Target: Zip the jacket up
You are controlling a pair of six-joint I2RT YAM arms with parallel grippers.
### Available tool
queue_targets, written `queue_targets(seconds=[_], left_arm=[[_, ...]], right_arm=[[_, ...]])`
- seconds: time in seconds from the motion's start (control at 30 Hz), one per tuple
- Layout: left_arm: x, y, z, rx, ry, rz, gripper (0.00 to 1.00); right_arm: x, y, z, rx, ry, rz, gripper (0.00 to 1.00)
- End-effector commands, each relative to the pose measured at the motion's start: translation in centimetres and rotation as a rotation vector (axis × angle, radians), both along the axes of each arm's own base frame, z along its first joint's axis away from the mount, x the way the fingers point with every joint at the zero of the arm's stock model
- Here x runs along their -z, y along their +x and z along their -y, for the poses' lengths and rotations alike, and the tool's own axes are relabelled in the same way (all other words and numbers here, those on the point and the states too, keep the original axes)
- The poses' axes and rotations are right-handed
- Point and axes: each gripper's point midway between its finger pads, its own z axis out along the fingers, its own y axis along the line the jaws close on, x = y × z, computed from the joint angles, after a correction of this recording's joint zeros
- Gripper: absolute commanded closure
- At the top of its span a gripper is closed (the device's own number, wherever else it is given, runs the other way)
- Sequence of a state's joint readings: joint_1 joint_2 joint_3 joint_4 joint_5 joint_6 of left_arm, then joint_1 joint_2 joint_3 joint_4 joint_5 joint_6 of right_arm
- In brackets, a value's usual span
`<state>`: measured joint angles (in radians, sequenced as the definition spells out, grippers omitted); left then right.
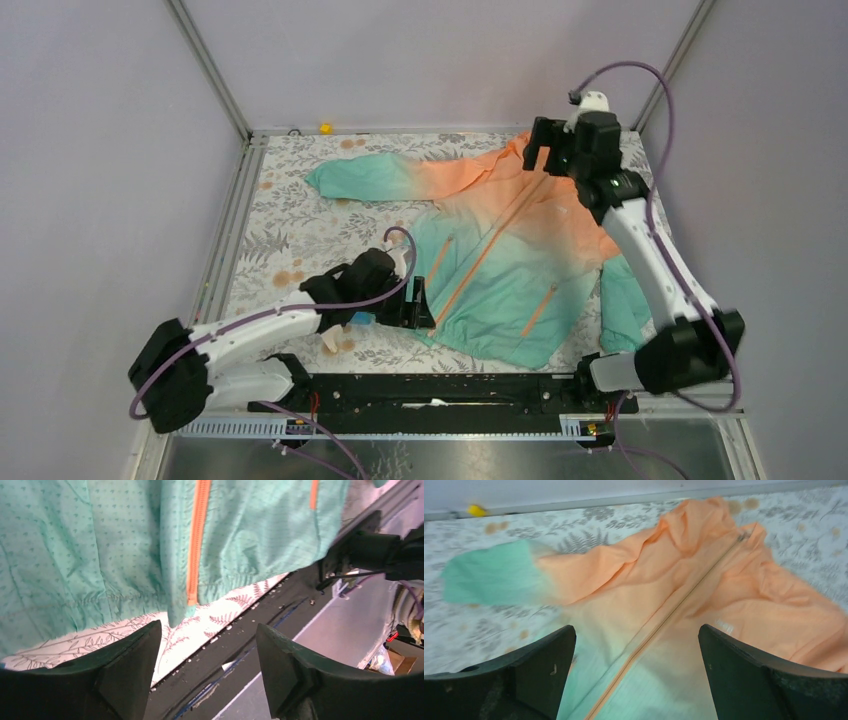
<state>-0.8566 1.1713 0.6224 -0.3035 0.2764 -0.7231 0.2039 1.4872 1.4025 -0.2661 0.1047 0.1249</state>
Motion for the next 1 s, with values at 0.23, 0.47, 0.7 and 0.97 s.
queue_targets(seconds=[0.23, 0.47, 0.7, 0.97], left_arm=[[-12.9, 1.6, -1.7, -0.042, -0.117, 0.283, 0.10], [-25.4, 3.8, -3.9, -0.104, -0.174, 0.594, 0.04], [-38.5, 3.7, -10.9, -0.322, -0.281, 0.951, 0.01], [-47.2, -0.2, -17.5, -0.466, -0.497, 1.210, 0.01]], right_arm=[[-7.6, -18.5, -2.4, -0.159, 0.413, 0.055, 0.00], [-14.3, -24.6, 0.0, -0.128, 0.402, 0.246, 0.00], [-20.4, -28.2, 2.6, -0.074, 0.394, 0.499, 0.00], [-23.8, -30.0, 3.1, -0.086, 0.433, 0.666, 0.00]])
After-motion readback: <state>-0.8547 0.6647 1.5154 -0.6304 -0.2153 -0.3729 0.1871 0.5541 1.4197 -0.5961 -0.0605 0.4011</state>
